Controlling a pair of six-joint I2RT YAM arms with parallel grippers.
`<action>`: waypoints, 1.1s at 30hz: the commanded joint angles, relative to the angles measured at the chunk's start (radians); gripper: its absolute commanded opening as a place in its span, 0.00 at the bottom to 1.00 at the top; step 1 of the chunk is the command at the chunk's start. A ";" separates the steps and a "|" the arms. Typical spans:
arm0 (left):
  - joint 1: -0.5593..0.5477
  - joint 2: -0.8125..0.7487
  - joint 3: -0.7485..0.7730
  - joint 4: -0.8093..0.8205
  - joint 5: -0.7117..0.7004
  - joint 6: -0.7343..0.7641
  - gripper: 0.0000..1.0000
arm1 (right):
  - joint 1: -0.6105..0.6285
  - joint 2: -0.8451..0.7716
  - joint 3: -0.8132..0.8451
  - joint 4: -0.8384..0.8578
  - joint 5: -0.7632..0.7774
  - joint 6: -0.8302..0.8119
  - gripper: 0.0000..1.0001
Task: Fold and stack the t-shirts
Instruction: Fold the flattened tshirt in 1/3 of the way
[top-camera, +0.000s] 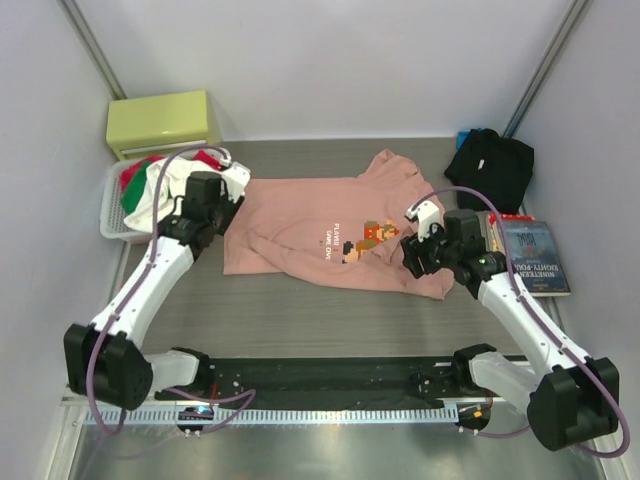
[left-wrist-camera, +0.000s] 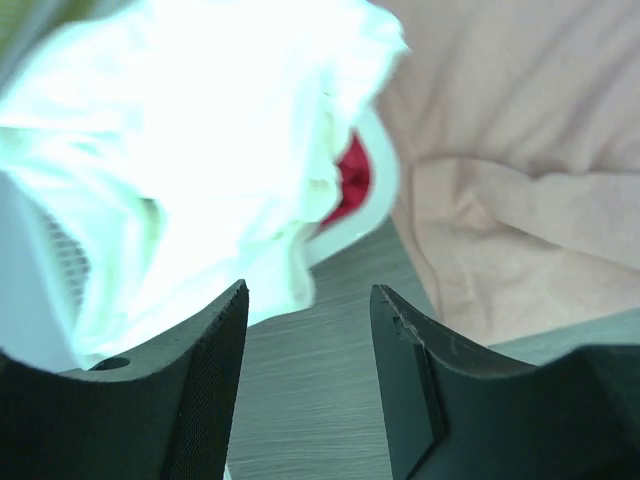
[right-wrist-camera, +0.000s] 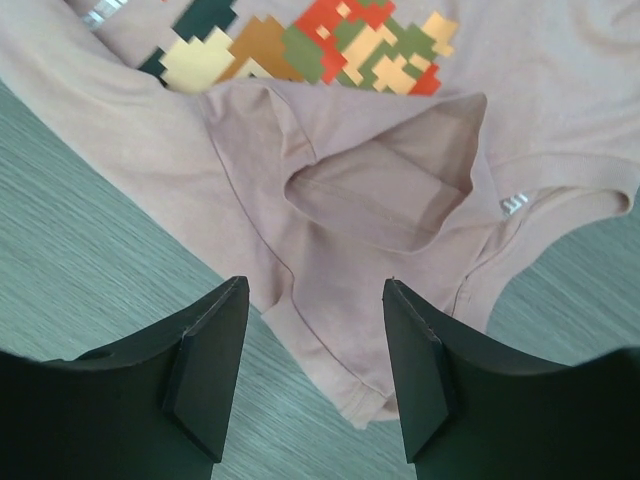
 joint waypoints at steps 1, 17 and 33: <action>0.018 -0.075 0.026 -0.088 -0.019 -0.040 0.53 | -0.030 0.051 0.038 -0.004 0.035 0.026 0.62; 0.020 -0.241 -0.015 -0.243 0.100 -0.092 0.51 | -0.048 0.227 0.101 0.009 0.049 0.051 0.56; 0.020 -0.270 -0.077 -0.228 0.041 -0.042 0.52 | -0.180 0.431 0.189 0.026 0.005 0.031 0.56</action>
